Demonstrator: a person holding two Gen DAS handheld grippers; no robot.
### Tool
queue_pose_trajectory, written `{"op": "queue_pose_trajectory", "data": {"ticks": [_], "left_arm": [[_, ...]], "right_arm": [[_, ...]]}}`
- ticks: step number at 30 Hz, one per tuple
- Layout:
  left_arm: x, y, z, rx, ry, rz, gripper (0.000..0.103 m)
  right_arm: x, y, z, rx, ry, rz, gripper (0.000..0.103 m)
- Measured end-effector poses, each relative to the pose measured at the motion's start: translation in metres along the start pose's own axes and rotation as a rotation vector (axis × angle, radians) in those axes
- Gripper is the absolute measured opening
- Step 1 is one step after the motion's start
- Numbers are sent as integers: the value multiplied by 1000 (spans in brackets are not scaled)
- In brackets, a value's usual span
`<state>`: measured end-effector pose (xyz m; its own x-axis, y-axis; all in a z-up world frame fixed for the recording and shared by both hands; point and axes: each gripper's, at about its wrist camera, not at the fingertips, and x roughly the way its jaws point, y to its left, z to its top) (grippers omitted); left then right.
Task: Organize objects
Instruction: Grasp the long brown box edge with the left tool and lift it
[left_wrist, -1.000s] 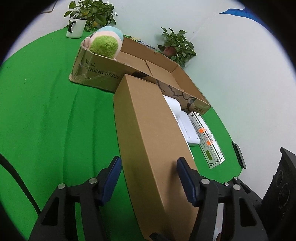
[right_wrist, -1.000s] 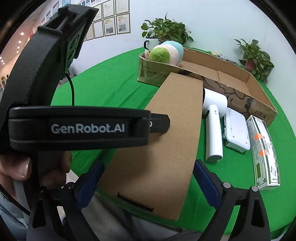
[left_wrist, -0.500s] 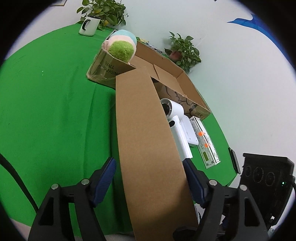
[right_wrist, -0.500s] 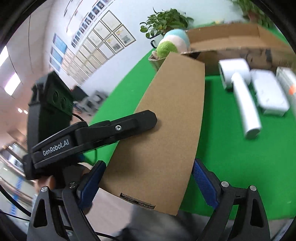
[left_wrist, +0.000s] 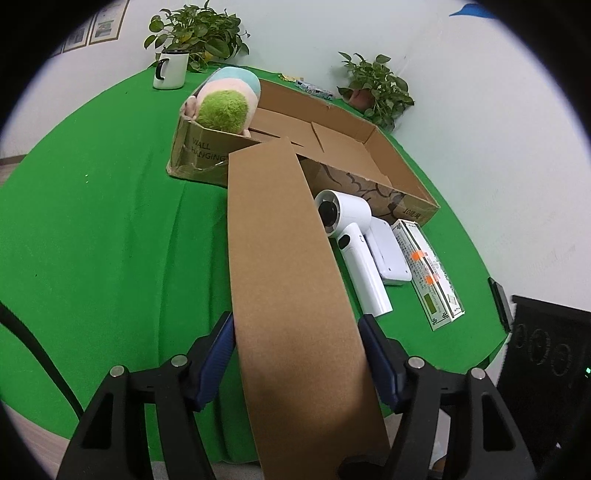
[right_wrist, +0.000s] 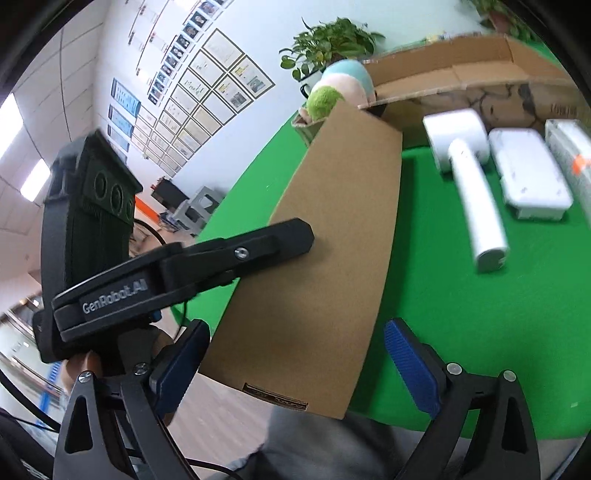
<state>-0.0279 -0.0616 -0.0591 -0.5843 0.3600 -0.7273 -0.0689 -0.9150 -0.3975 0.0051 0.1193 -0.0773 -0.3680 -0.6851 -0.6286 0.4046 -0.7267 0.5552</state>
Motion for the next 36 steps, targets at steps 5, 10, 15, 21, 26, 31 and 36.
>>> {"op": "queue_pose_trajectory", "data": {"ticks": [5,10,15,21,26,31,36], "left_arm": [[-2,-13,2,1,-22,-22,66],[6,-30,2,35,-4,-52,43],[16,-48,2,81,7,-74,36],[24,-72,9,153,17,-124,32],[35,-95,15,226,21,-160,31],[27,-93,18,232,-13,-154,31],[14,-59,15,158,-37,-76,31]], "right_arm": [[-20,11,-3,-106,-42,-118,96],[-34,10,-7,-135,-60,-157,96],[-35,16,-5,-166,-77,-180,96],[-38,19,-11,-198,-84,-210,94],[-52,11,-12,-188,-141,-279,86],[-53,-15,-6,-123,-127,-354,41],[-45,-33,-4,-56,-96,-309,26]]}}
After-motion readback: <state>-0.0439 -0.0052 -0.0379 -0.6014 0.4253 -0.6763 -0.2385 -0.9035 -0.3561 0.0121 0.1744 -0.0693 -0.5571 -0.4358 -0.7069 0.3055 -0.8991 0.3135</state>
